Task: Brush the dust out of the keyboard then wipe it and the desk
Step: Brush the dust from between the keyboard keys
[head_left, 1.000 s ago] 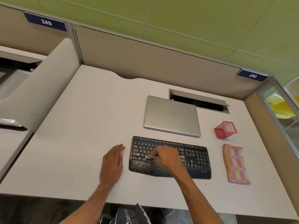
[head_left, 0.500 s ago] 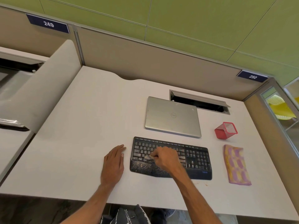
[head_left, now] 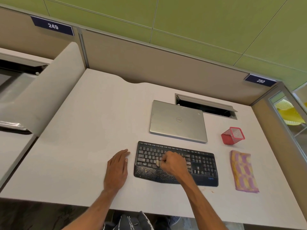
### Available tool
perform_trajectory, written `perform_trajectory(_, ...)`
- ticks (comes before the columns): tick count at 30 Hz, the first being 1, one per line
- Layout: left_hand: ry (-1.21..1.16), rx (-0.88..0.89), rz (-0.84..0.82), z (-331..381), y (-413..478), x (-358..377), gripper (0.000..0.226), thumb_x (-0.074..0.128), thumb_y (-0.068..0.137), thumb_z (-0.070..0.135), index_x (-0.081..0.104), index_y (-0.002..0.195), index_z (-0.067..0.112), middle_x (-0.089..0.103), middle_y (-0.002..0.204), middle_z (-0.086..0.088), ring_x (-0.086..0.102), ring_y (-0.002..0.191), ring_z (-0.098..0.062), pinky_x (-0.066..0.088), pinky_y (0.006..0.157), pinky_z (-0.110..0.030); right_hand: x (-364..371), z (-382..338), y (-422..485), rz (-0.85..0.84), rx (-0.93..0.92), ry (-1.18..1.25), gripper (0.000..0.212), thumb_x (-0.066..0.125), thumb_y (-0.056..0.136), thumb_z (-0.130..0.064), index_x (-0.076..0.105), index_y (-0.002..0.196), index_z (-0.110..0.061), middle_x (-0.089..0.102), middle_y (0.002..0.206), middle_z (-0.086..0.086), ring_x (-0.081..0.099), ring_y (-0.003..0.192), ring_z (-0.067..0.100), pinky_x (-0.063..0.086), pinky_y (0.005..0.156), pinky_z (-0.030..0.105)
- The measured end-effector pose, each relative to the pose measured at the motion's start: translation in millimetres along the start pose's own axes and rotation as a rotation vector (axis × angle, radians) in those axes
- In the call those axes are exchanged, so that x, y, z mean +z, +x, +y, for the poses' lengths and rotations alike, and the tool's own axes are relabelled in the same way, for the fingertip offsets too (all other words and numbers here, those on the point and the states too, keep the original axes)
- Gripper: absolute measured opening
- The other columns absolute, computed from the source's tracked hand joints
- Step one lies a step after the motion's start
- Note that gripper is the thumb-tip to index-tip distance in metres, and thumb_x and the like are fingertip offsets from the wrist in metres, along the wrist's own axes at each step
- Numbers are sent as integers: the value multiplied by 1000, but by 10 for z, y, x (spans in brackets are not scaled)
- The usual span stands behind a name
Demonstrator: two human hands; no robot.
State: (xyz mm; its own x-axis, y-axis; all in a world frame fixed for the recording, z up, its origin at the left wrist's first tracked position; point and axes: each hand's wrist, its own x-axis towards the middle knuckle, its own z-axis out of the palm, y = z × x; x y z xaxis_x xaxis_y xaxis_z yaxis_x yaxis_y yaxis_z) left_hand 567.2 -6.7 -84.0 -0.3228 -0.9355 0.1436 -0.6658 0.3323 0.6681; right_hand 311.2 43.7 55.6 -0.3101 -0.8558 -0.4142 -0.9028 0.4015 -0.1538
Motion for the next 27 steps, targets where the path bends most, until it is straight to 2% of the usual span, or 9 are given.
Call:
perform_trajectory(2, 5, -6, -1, 3, 4, 1, 41, 37, 115, 31, 60, 149, 32, 54, 157, 20, 45, 149, -2, 30, 122, -25, -4, 16, 4, 6, 13, 10, 14, 67, 93, -27, 78, 84, -24, 73, 70, -12, 58, 53, 3, 61, 64, 28)
perform_trajectory(5, 5, -9, -2, 15, 5, 1, 41, 37, 114, 31, 60, 148, 32, 53, 156, 20, 45, 149, -2, 29, 121, -25, -39, 23, 17, 78, 30, 43, 16, 63, 98, -27, 77, 90, -25, 73, 72, -12, 52, 49, 3, 45, 49, 20)
perform_trajectory(10, 5, -2, -1, 2, 4, 6, 41, 37, 114, 31, 59, 149, 32, 53, 157, 20, 44, 150, -2, 30, 122, -26, -21, 4, 5, 2, -10, 10, 15, 65, 96, -24, 78, 89, -26, 74, 75, -13, 55, 53, 1, 58, 63, 26)
perform_trajectory(15, -5, -6, 4, 0, 7, 7, 41, 38, 114, 30, 60, 148, 32, 54, 156, 20, 44, 150, -2, 30, 122, -26, -61, 85, -26, 15, -113, -54, 17, 63, 102, -40, 79, 108, -36, 75, 84, -21, 58, 57, 0, 47, 56, 19)
perform_trajectory(20, -5, -4, 2, -8, -1, 14, 42, 36, 115, 32, 59, 149, 32, 53, 157, 20, 44, 150, -2, 32, 123, -28, -171, 304, -24, 9, -35, -162, 16, 69, 98, -39, 78, 108, -31, 74, 85, -19, 65, 69, 3, 60, 78, 30)
perform_trajectory(22, -10, -2, 4, -12, 1, 16, 42, 36, 115, 32, 59, 149, 32, 53, 157, 20, 44, 150, -3, 33, 123, -30, -219, 298, -28, 33, -28, -88, 15, 66, 100, -37, 79, 105, -32, 73, 82, -20, 58, 59, 0, 56, 66, 24)
perform_trajectory(24, -13, -4, 4, -7, 3, 18, 42, 35, 115, 32, 59, 150, 32, 54, 157, 19, 45, 150, -3, 34, 123, -32, -212, 237, -26, 66, -32, -8, 19, 61, 101, -29, 79, 101, -31, 69, 77, -23, 50, 49, 1, 42, 51, 17)
perform_trajectory(25, -12, -5, 5, -7, 3, 18, 42, 36, 115, 32, 59, 150, 31, 54, 157, 19, 45, 150, -4, 35, 123, -32, -195, 202, -30, 74, -29, 17, 20, 60, 101, -26, 79, 100, -30, 66, 75, -24, 49, 48, 2, 38, 49, 16)
perform_trajectory(27, -13, -2, 5, -14, 4, 19, 42, 36, 115, 32, 60, 150, 31, 54, 157, 18, 46, 150, -4, 35, 123, -32, -126, 161, -34, 61, -12, 38, 19, 61, 98, -22, 80, 96, -27, 70, 75, -20, 52, 49, 1, 42, 50, 17)
